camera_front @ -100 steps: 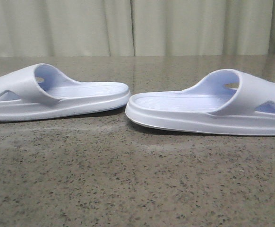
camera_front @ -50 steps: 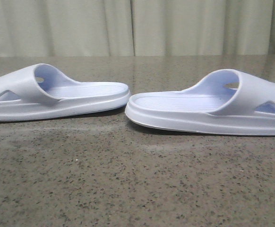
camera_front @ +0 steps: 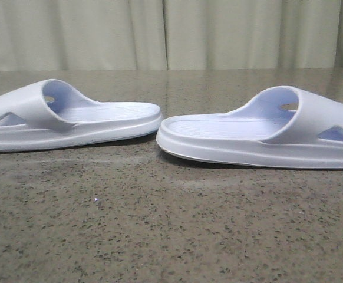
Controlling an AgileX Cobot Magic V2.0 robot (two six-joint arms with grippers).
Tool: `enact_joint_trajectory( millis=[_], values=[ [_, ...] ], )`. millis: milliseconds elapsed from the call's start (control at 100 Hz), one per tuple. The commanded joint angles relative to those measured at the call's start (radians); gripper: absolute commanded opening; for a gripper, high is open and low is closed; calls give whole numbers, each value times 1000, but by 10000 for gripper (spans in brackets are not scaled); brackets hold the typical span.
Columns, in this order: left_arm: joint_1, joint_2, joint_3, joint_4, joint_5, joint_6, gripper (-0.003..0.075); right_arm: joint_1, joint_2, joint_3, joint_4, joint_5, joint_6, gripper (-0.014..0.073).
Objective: Insert blue slippers together front up
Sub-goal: 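Lower both grippers and close them on the slipper heel rims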
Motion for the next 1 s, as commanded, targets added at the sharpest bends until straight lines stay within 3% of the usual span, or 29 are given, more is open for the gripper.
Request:
enact_joint_trajectory(
  millis=[0,990],
  values=[
    [5,13,-36,-22,-53,-7,435,-3,13,-38,4,-82,-4,319],
    [5,233,-127,-44,-21,0,435,-3,13,-38,5,-107,-4,319]
  ],
)
